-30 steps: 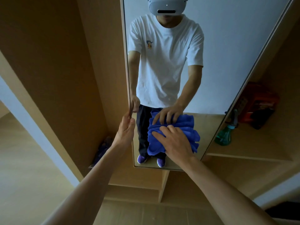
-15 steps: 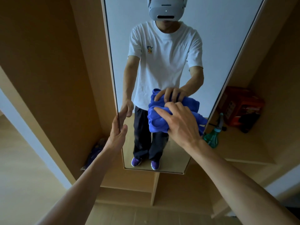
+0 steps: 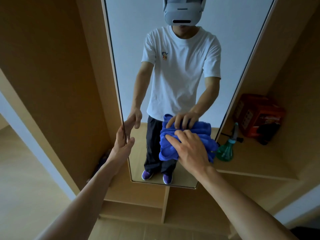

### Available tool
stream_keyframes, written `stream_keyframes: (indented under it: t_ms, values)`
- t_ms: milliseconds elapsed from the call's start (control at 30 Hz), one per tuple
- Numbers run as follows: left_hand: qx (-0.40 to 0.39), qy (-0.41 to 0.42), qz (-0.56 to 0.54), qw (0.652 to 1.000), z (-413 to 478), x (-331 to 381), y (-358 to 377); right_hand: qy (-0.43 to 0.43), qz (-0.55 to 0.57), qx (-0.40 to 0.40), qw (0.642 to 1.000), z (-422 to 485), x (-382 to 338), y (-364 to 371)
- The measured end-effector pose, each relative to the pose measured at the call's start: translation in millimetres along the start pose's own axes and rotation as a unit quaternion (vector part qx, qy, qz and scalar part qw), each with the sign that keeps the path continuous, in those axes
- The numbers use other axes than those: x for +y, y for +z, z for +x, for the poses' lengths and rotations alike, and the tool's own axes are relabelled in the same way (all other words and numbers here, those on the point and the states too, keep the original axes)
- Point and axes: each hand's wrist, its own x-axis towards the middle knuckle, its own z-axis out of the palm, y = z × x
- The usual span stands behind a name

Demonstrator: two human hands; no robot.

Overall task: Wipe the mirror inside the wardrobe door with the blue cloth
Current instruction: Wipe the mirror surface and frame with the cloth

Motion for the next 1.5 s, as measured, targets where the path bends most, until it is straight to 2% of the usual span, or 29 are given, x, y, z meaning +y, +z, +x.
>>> stream_keyframes:
  t_ms: [133,267,600,733,1067,1367,1500]
  values:
    - [-0.001,-0.008,0.007,1.000,2.1,-2.6,2.5,-0.010,-0.017,-0.055,0.998,-23.9,0.0,20.8]
    - [0.005,-0.023,0.014,1.000,2.6,-4.0,3.5,-0.009,-0.014,-0.056,0.998,-24.1,5.0,16.7]
    - [0.020,-0.042,-0.007,0.999,-0.2,1.7,12.6,0.030,-0.022,0.053,0.998,8.7,51.2,-67.8]
    - [0.027,-0.038,-0.004,0.999,-3.2,0.7,13.8,0.025,-0.030,0.080,0.996,6.3,63.0,-77.7]
    - [0.026,-0.033,-0.017,0.999,-6.2,-2.9,13.2,-0.005,-0.003,-0.009,1.000,-41.0,57.0,-18.8]
    - [0.018,-0.041,-0.024,0.999,-8.8,0.8,12.9,0.016,0.029,-0.083,0.996,-64.6,61.0,1.9]
    - [0.009,-0.045,-0.026,0.999,-11.6,3.5,12.2,0.047,0.066,-0.083,0.993,-68.9,60.8,3.4]
